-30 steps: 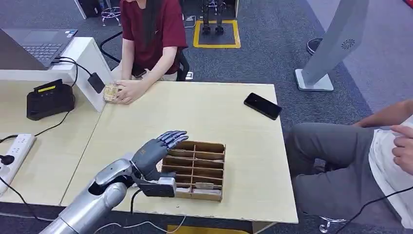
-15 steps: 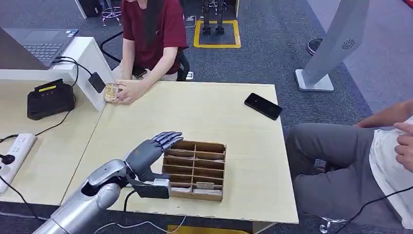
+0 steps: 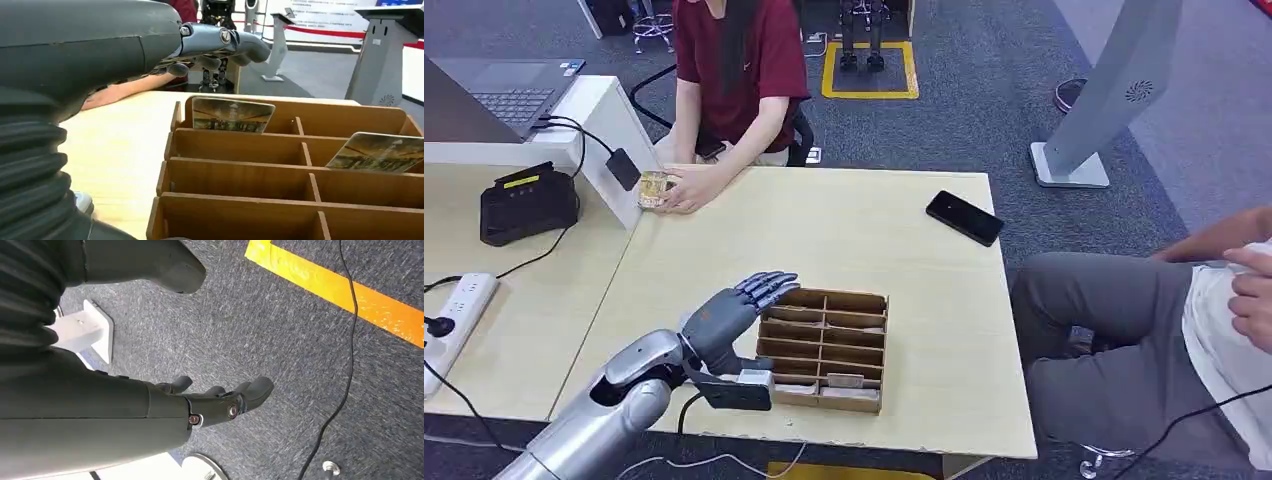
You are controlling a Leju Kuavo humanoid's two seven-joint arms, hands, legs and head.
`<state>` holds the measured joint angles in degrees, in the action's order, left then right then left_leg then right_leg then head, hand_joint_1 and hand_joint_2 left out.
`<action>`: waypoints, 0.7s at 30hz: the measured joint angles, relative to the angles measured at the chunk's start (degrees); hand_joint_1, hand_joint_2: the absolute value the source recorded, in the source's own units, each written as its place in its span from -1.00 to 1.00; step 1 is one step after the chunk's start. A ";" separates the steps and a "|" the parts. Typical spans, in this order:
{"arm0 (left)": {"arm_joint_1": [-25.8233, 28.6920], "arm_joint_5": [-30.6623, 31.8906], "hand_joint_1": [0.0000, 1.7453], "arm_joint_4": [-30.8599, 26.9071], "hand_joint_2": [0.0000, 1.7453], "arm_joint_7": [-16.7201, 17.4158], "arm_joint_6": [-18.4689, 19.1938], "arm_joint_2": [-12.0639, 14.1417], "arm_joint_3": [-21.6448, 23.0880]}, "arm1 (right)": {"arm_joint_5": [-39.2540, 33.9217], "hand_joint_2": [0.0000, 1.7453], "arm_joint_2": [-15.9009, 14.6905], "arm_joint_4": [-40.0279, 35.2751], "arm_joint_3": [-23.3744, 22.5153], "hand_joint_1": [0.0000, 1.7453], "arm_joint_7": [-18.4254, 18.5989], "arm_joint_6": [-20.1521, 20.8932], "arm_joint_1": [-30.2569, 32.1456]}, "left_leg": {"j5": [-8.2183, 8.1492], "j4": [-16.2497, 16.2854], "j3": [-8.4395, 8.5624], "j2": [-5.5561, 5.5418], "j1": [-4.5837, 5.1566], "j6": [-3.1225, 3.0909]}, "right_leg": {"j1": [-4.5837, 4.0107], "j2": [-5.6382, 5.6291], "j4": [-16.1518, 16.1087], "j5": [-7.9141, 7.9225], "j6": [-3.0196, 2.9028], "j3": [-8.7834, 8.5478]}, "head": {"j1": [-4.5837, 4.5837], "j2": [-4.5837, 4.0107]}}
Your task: Pass the card to the sensor for recognition and then transmit it.
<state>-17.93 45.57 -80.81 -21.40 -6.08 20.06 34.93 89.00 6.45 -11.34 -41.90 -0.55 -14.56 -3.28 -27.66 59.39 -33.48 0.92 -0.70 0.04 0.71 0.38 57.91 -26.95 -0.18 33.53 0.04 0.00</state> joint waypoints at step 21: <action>-0.22 0.26 -1.00 -1.44 1.00 0.48 -0.17 -1.20 0.00 | 0.15 1.00 0.00 0.00 0.00 -1.00 0.00 0.02 -0.01 | 0.00 0.00 0.01 0.01 0.00 0.00 | 0.00 -0.01 0.00 0.00 0.00 0.00 | 0.00 0.00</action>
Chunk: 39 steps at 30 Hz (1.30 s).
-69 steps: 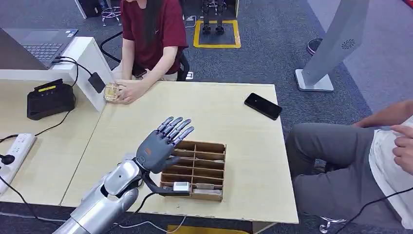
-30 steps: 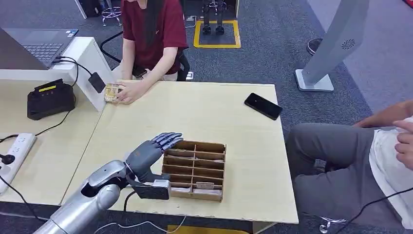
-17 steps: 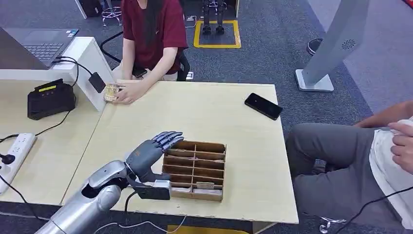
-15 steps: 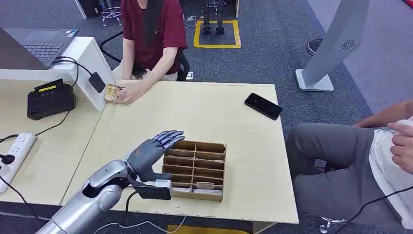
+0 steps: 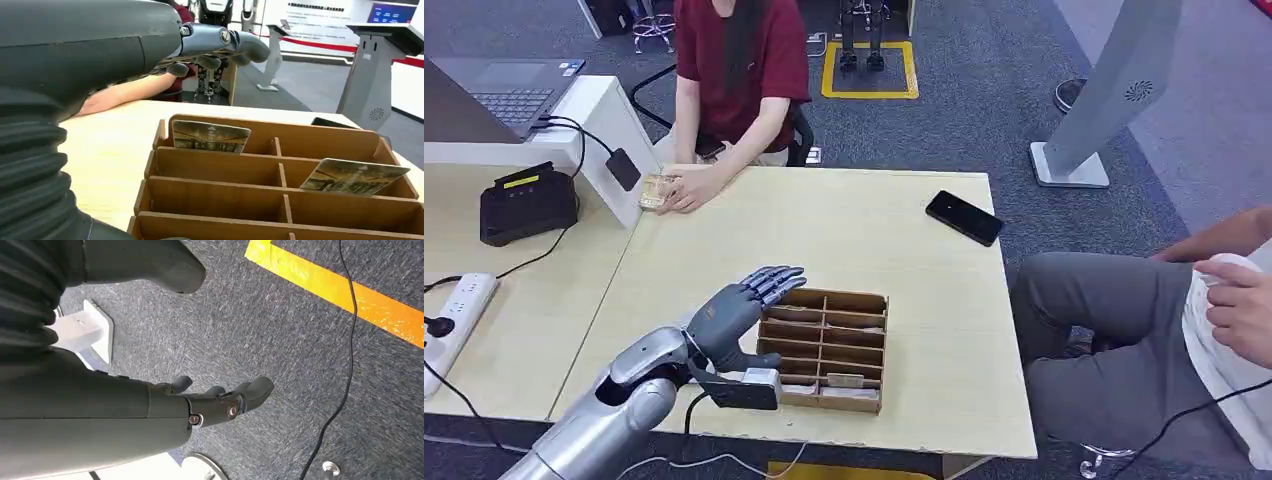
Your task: Pass the card to the sensor for recognition and then transmit it.
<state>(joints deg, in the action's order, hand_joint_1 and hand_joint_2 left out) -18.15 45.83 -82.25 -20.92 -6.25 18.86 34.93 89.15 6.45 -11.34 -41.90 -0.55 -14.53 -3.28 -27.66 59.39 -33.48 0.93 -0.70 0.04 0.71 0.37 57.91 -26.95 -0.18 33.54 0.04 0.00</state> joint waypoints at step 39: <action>-0.95 12.24 -1.00 6.23 1.00 7.06 -7.72 -2.71 -1.53 | 0.09 1.00 0.00 0.00 0.00 -1.00 0.00 -0.07 0.03 | 0.00 0.00 0.02 0.00 0.00 0.00 | 0.00 0.00 0.00 0.00 0.00 -0.01 | 0.00 0.00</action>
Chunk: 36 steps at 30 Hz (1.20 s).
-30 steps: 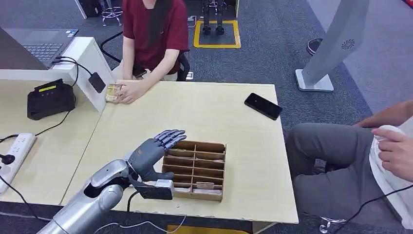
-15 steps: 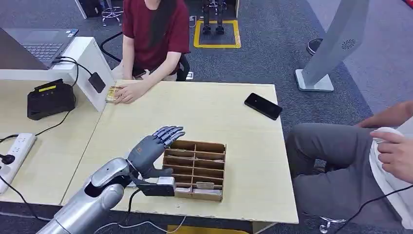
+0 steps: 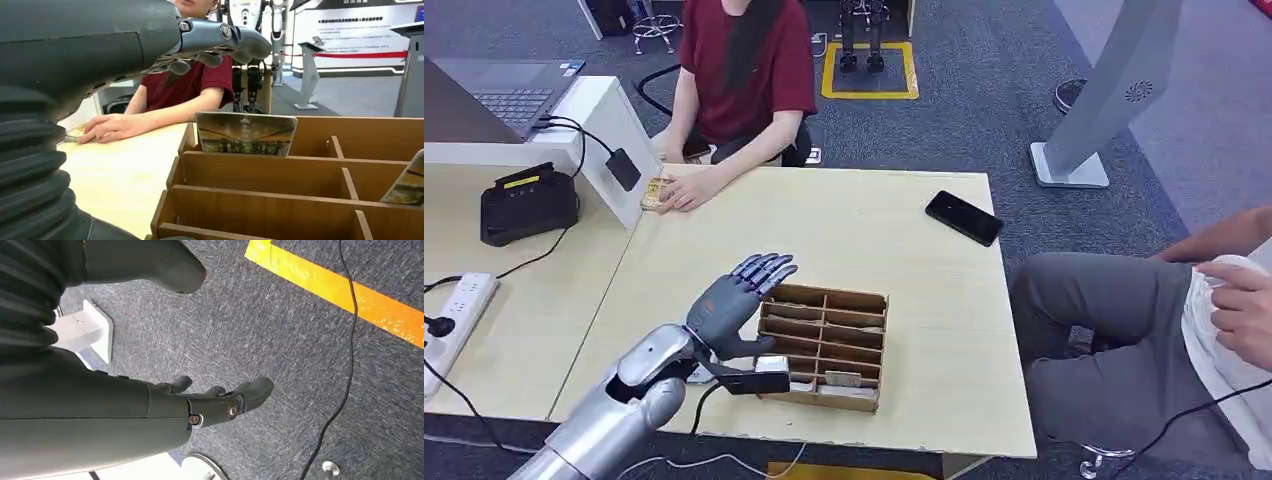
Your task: Pass the card to the sensor for recognition and then transmit it.
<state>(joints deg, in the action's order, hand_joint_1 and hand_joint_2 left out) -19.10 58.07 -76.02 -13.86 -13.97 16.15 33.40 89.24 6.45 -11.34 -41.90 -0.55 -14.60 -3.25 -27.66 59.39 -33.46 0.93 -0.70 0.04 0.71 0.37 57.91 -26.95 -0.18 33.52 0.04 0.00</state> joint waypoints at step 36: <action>0.19 -14.03 -1.00 -9.44 1.00 -5.33 7.78 5.14 -6.06 | 0.07 1.00 0.00 0.00 -0.39 -1.00 -0.50 -0.50 0.04 | 0.00 0.00 -0.02 -0.01 0.00 0.00 | 0.00 0.01 0.01 0.00 0.00 0.00 | 0.00 0.00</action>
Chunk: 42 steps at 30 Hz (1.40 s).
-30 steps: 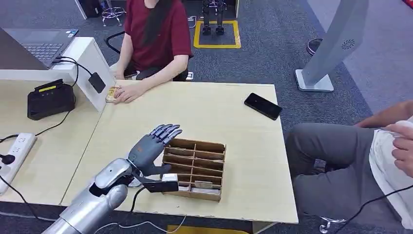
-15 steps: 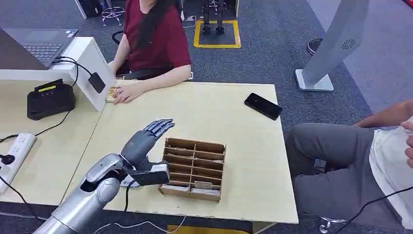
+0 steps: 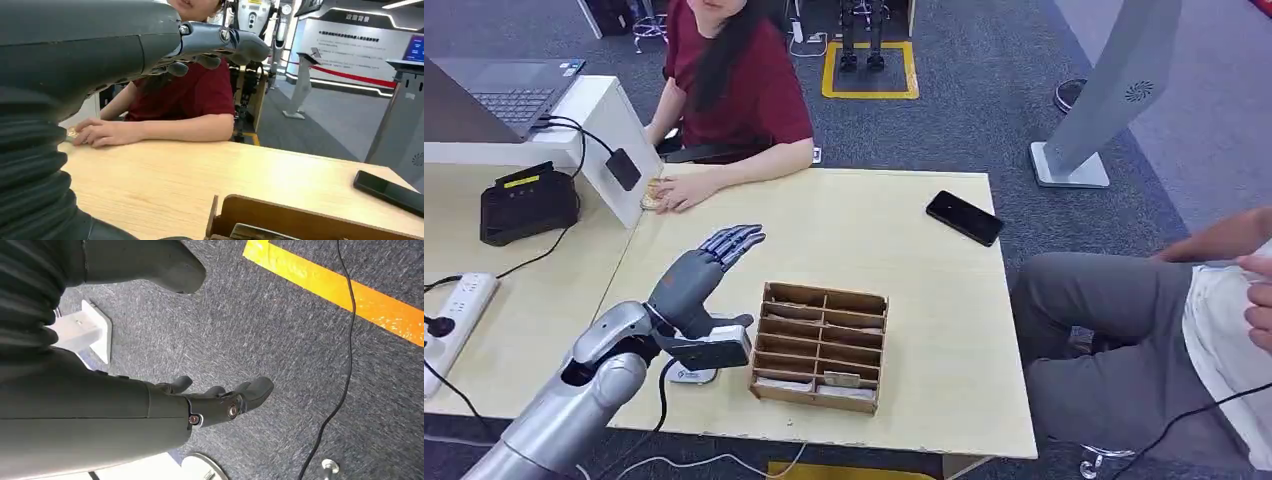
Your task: Pass the card to the sensor for recognition and then transmit it.
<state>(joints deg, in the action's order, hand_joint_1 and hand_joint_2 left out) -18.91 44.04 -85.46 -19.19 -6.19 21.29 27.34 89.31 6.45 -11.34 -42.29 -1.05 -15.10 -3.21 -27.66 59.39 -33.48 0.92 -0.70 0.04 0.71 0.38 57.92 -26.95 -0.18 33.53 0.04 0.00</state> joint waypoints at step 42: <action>1.69 5.05 -1.00 2.84 1.00 1.47 -1.05 -3.69 2.17 | 0.00 1.00 0.15 0.00 -0.04 -1.00 0.46 0.00 -0.05 | 0.00 0.00 0.01 0.01 0.00 0.00 | 0.00 -0.01 -0.01 0.00 0.00 0.02 | 0.00 -0.02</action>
<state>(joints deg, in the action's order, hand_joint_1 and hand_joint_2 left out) -17.22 49.10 -82.62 -17.72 -7.24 17.59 29.51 89.31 6.60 -11.34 -42.34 -0.59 -15.10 -3.26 -27.66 59.39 -33.47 0.93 -0.70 0.04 0.71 0.37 57.91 -26.95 -0.18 33.55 0.04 -0.02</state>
